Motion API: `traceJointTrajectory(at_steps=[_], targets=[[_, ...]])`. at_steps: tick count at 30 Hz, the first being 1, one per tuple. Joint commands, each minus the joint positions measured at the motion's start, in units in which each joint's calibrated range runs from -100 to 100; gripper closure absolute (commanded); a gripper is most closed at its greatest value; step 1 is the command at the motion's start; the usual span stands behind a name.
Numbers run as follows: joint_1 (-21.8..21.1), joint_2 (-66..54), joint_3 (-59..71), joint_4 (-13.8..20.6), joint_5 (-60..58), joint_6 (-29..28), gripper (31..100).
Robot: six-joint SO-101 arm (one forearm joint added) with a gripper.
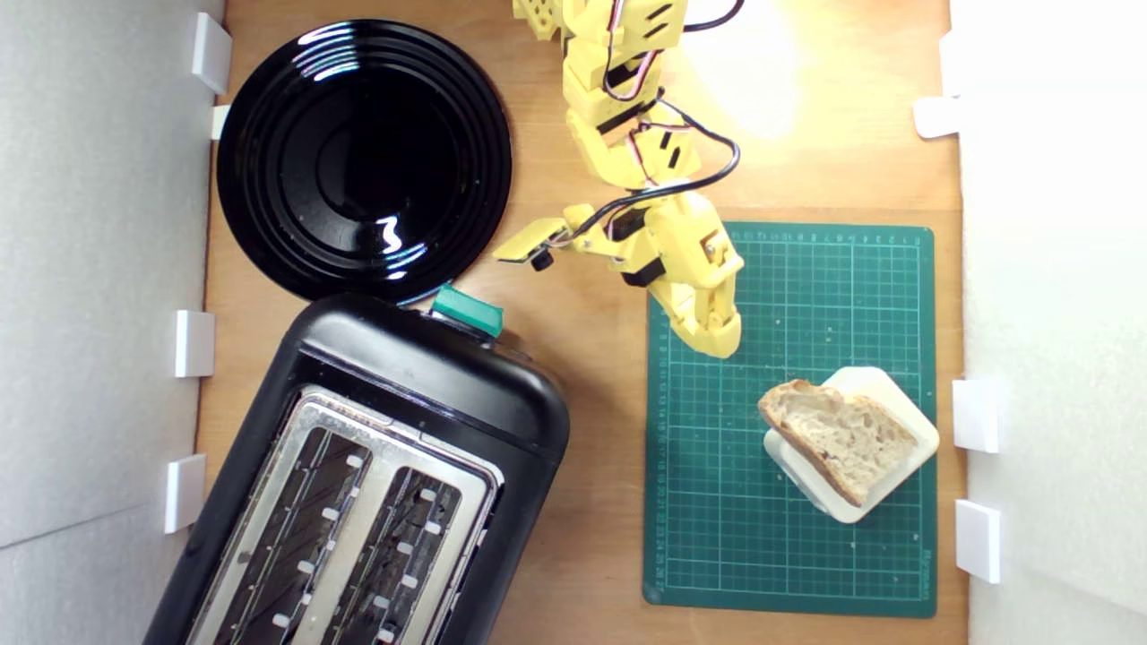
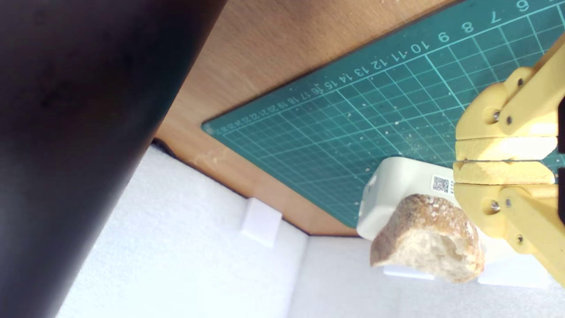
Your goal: Pick bread and place in toaster
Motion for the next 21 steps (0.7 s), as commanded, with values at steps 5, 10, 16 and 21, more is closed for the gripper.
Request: traceJointTrajectory(at_steps=[5, 10, 16, 21], targets=[[-0.4, 3.3, -2.0, -1.2, -8.7, 0.2, 93.6], [-0.4, 5.7, -1.7, -1.3, -10.7, 1.7, 93.6], [-0.4, 5.7, -1.7, -1.3, -10.6, 1.4, 94.2], [-0.4, 5.7, -1.7, -1.3, -10.7, -0.8, 94.3]])
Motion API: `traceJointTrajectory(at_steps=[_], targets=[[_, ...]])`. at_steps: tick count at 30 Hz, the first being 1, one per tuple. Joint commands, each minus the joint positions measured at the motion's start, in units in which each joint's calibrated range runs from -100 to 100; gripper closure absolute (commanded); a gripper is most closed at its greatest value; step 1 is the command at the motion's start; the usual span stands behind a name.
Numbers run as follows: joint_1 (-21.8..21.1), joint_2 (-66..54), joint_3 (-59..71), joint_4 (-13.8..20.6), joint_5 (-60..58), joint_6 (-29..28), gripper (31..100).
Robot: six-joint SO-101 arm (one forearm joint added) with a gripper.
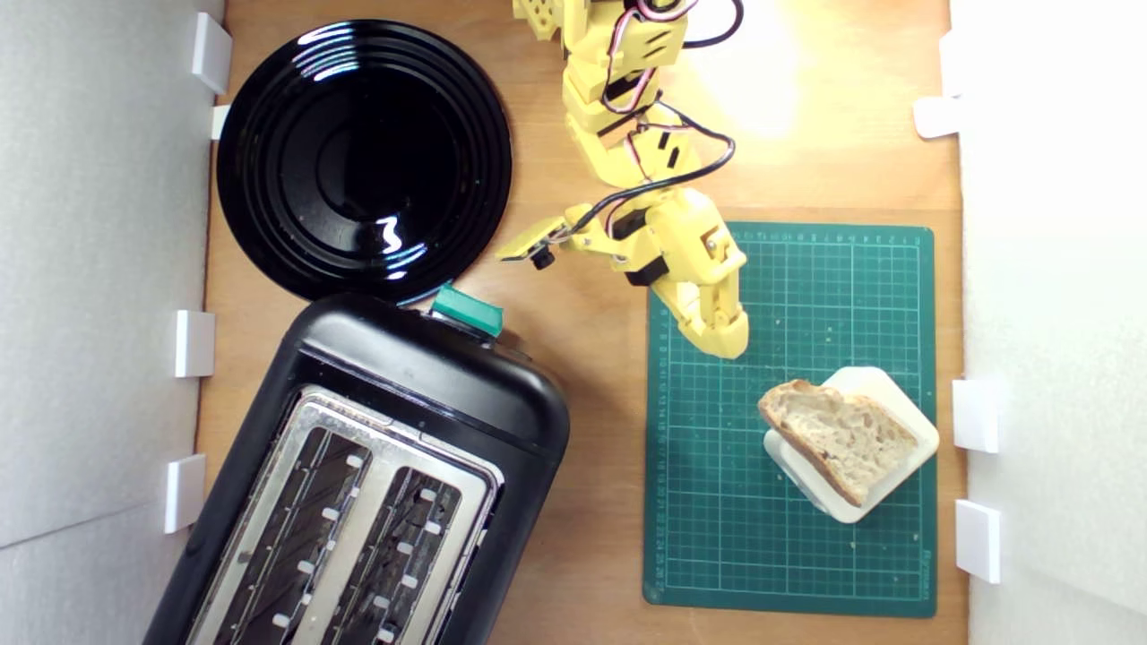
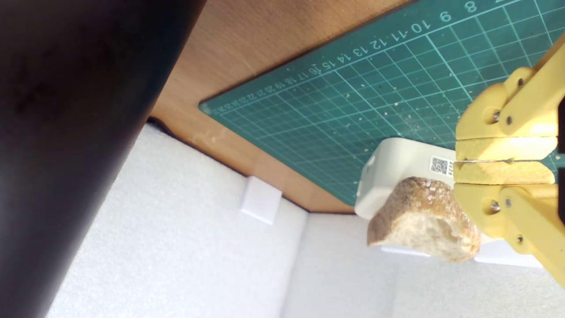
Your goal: Pick bread and place in toaster
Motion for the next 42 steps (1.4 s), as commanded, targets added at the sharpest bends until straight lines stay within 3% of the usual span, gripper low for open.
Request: traceJointTrajectory(at_steps=[1, 4, 20, 42], targets=[[-0.3, -0.7, -1.4, -0.6, -1.8, -3.7, 94.3], [0.2, -0.8, -1.8, -0.6, -1.8, -6.6, 94.3], [-0.4, 6.4, -8.6, 0.3, -5.6, -6.5, 93.2], [-2.5, 7.2, -10.5, -0.2, -6.1, -7.0, 61.5]])
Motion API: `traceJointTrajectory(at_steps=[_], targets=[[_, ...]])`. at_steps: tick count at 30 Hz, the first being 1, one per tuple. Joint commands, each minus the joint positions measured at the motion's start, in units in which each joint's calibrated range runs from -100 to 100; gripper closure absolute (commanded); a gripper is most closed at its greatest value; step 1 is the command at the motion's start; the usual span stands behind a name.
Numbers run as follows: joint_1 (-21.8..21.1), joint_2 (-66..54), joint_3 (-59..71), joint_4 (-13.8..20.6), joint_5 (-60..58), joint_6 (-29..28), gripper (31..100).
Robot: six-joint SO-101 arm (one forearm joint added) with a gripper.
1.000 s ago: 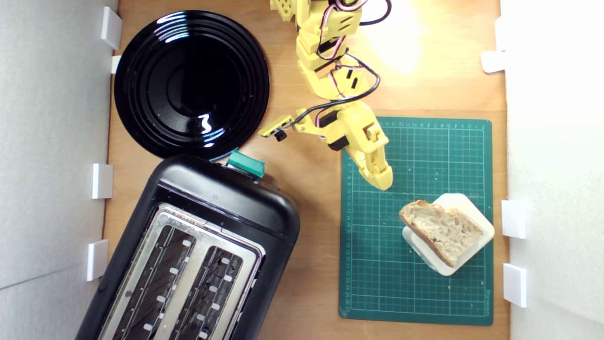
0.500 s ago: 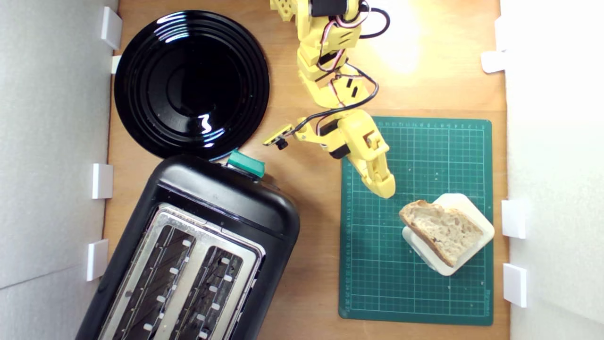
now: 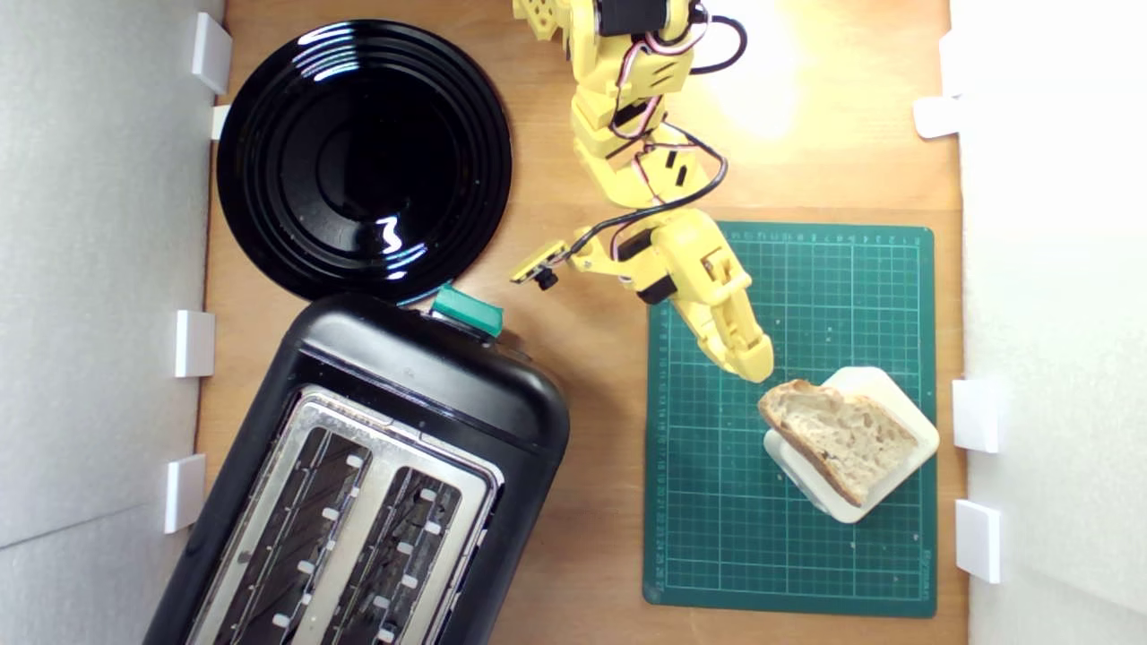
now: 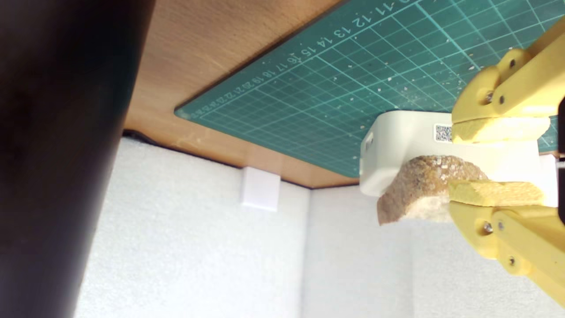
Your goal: Pick bread and place in toaster
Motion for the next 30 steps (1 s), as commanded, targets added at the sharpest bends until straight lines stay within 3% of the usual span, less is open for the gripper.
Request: traceJointTrajectory(at_steps=[1, 4, 13, 30], targets=[[-0.5, -0.6, -1.8, -0.5, -2.0, -0.1, 59.9], [-0.6, -0.6, -1.9, -0.4, -2.0, -0.1, 52.8], [-2.5, -0.6, -1.9, -0.8, -2.0, -0.1, 39.9], [-3.8, 4.2, -9.8, -0.9, -2.0, -0.1, 39.5]])
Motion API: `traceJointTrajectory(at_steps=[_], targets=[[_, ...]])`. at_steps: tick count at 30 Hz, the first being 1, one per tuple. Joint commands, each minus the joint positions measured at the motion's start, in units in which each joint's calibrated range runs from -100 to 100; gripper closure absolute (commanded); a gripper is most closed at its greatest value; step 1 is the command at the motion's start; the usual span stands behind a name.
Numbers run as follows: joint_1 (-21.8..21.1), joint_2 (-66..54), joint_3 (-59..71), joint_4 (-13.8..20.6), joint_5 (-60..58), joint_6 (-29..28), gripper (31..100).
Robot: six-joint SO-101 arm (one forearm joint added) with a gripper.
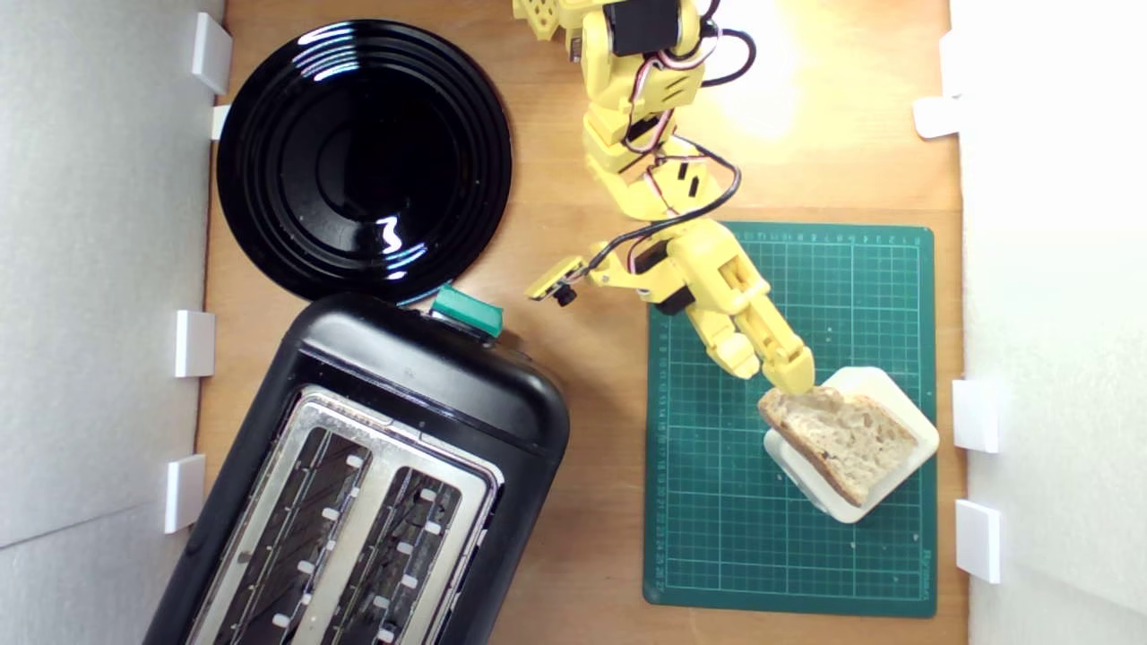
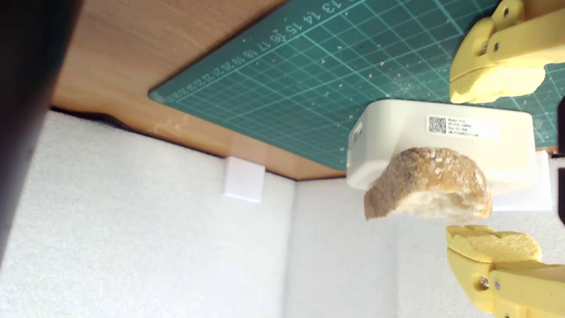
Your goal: Pick bread and place in toaster
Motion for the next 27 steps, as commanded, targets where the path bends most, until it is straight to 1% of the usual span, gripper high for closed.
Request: traceJointTrajectory(at_steps=[1, 17, 23, 27], targets=[[-0.9, -0.1, -3.4, -0.6, -1.9, -0.2, 39.5], [-1.9, 3.1, -9.2, -0.6, -1.8, 0.0, 39.5], [-3.3, 3.3, -10.6, -4.5, -1.7, -0.1, 39.5], [-3.8, 3.9, -11.3, -4.7, -1.6, -0.1, 39.5]])
